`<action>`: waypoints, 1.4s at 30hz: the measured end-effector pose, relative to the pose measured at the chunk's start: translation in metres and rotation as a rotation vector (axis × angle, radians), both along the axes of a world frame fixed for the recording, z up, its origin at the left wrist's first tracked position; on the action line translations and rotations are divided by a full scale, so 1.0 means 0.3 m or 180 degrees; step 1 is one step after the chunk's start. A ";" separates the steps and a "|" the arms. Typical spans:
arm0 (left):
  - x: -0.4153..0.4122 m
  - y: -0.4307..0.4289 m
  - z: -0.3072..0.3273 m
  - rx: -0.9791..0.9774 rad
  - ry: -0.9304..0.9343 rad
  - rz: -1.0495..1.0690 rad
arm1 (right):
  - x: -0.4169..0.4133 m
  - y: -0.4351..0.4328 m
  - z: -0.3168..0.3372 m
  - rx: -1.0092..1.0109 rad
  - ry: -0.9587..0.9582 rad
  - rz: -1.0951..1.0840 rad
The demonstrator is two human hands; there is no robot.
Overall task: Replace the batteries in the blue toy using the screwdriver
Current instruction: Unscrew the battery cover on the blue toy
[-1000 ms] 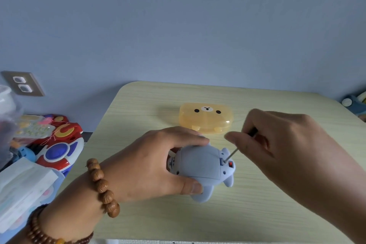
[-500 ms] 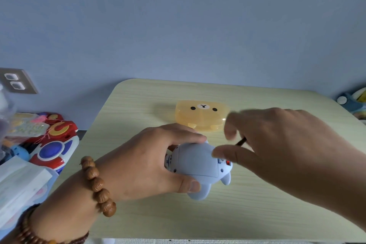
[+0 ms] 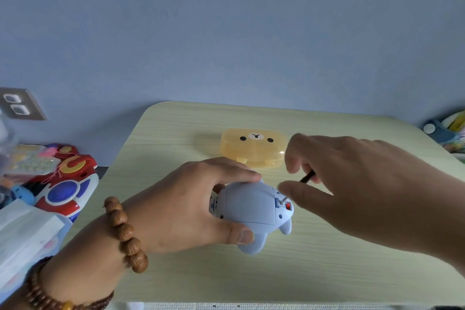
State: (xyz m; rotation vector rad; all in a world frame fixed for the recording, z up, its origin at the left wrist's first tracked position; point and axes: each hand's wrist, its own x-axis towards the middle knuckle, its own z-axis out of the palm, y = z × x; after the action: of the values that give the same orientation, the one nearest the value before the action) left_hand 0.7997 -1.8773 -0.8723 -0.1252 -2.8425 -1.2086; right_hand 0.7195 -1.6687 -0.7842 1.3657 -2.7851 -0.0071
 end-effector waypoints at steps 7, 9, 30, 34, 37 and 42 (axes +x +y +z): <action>0.001 -0.001 -0.001 0.0008 -0.0019 0.0018 | 0.001 0.003 0.008 0.0055 -0.0100 0.0025; 0.001 0.001 0.002 -0.0020 -0.0022 0.0012 | -0.008 0.002 0.003 0.0128 -0.0018 -0.0001; 0.005 0.001 0.003 0.0021 -0.0016 0.0045 | -0.006 -0.006 -0.026 0.0106 0.0087 -0.0061; 0.002 -0.001 0.003 0.0066 -0.0003 0.0024 | 0.017 -0.003 -0.006 -0.0038 -0.0214 -0.0092; 0.001 -0.001 0.000 0.0101 -0.0018 0.0030 | 0.019 0.002 -0.006 0.0003 -0.0083 -0.0031; 0.001 0.002 -0.002 0.0165 -0.0031 0.0042 | 0.001 0.001 -0.019 -0.0045 -0.0106 -0.0145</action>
State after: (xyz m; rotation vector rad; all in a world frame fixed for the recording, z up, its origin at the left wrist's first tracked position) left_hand 0.7999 -1.8767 -0.8729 -0.0985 -2.8128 -1.2826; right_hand 0.7198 -1.6684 -0.7900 1.3111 -2.8371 0.0341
